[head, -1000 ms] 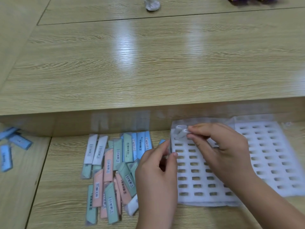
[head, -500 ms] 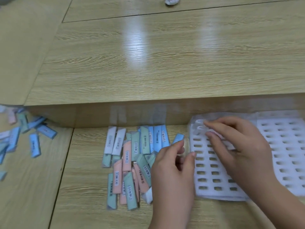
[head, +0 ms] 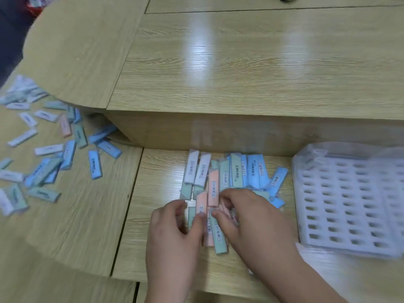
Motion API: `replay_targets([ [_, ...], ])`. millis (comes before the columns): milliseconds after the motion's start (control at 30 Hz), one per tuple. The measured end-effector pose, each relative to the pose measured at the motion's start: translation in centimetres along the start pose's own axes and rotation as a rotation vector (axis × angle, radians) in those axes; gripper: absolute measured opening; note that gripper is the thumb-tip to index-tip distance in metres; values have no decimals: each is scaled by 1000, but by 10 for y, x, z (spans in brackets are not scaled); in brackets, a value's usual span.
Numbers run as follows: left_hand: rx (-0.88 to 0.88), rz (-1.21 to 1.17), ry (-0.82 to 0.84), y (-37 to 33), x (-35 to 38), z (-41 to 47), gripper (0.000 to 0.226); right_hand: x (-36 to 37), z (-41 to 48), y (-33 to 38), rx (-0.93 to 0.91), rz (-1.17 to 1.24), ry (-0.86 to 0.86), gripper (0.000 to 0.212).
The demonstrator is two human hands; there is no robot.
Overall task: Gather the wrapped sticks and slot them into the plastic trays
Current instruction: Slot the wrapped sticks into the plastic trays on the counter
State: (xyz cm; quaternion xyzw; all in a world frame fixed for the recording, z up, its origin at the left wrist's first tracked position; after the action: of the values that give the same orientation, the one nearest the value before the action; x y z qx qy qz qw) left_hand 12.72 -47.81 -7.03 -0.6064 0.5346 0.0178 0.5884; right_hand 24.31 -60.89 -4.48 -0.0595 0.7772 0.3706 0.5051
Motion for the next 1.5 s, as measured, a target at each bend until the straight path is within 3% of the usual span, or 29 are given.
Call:
replay_targets([
  [100, 3, 100, 7, -2, 2, 4, 39, 9, 15, 15, 51, -133, -28, 39],
  [233, 34, 211, -38, -6, -1, 9, 27, 10, 32, 22, 151, -323, -16, 42],
  [400, 97, 282, -83, -18, -4, 21, 23, 8, 45, 29, 213, -331, -38, 18],
  [500, 88, 125, -64, -14, -5, 29, 29, 7, 48, 22, 269, -150, -40, 10],
  [600, 62, -157, -22, -11, -14, 31, 32, -10, 37, 0, 305, 235, -69, 8],
  [700, 95, -335, 57, -31, -18, 21, 25, -37, 14, -24, 250, 603, -111, 5],
  [800, 174, -424, 171, -68, -7, 8, 14, -73, -13, -58, 231, 731, -205, 5],
  [867, 227, -466, 227, -91, 7, 1, 1, -100, -31, -88, 265, 714, -309, 5],
  [1100, 386, -375, 334, -164, 77, -26, 9, -168, -76, -183, 361, 427, -526, 9],
  [1200, 427, -307, 376, -182, 108, -35, 10, -172, -68, -210, 372, 341, -485, 9],
  [1333, 391, -263, 460, -189, 139, -43, 11, -175, -47, -214, 244, 294, -464, 16],
  [1500, 359, -213, 442, -190, 154, -44, 13, -167, -23, -220, 208, 235, -405, 17],
])
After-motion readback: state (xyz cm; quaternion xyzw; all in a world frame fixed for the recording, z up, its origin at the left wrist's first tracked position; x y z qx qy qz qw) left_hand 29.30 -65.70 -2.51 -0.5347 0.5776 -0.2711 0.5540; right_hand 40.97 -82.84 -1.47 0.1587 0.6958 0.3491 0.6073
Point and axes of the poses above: each hand's wrist, its own z-axis towards the middle knuckle, its own x-axis out of the palm, y = z × x, the point moved 8 cm from there along z, towards the middle knuckle, and after that the axes turned 6 degrees about y, right-handed, at the moved point
